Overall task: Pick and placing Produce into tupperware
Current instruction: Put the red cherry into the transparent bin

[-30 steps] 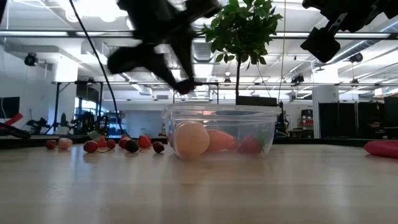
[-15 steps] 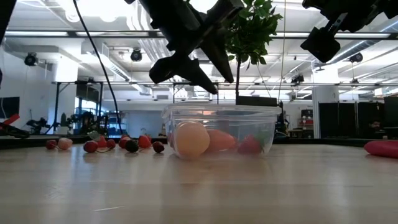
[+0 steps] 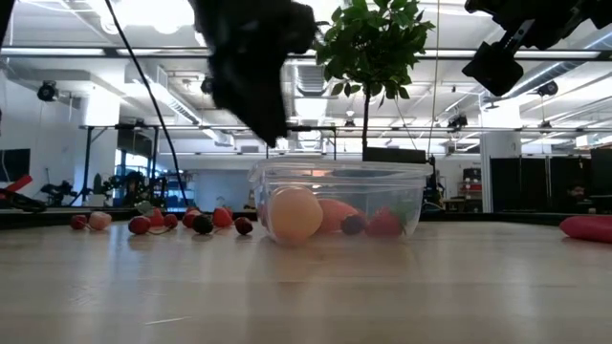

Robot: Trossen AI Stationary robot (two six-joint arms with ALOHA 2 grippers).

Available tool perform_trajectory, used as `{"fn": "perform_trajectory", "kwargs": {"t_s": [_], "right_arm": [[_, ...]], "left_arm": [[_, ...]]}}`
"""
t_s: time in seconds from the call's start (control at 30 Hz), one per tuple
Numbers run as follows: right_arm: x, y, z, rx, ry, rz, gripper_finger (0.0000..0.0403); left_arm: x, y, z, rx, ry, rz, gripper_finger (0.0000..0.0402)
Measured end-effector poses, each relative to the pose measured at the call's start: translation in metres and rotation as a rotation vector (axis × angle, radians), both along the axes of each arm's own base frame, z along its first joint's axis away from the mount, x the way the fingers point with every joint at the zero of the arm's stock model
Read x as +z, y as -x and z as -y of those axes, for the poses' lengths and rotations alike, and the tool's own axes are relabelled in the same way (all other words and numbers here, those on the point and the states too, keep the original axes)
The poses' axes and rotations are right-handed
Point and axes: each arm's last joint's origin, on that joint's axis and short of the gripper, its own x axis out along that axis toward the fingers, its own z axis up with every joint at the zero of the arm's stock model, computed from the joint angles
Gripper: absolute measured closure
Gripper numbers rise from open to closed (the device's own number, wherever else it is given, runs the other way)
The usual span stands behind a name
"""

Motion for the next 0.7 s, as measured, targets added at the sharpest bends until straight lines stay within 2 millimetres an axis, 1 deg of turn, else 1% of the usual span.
{"fn": "perform_trajectory", "kwargs": {"t_s": [0.1, 0.2, 0.3, 0.37, 0.47, 0.53, 0.7], "right_arm": [[0.0, 0.0, 0.0, 0.0, 0.0, 0.0, 0.0097], [0.0, 0.0, 0.0, 0.0, 0.0, 0.0, 0.0095], [0.0, 0.0, 0.0, 0.0, 0.0, -0.001, 0.0092], [0.0, 0.0, 0.0, 0.0, 0.0, 0.0, 0.0092], [0.0, 0.0, 0.0, 0.0, 0.0, -0.001, 0.0096], [0.0, 0.0, 0.0, 0.0, 0.0, -0.001, 0.0097], [0.0, 0.0, 0.0, 0.0, 0.0, -0.001, 0.0098]], "left_arm": [[-0.005, 0.012, 0.005, -0.005, -0.084, -0.103, 0.0175], [-0.006, 0.018, 0.014, -0.025, -0.132, -0.082, 0.0175], [-0.006, 0.025, 0.016, -0.022, -0.142, -0.045, 0.0175], [-0.008, 0.032, 0.014, -0.01, -0.133, -0.044, 0.0175], [-0.01, 0.047, 0.008, 0.019, -0.113, -0.028, 0.0175], [-0.012, 0.058, 0.003, 0.046, -0.088, 0.012, 0.0176], [-0.028, 0.082, -0.016, 0.116, -0.006, 0.173, 0.0176]]}}
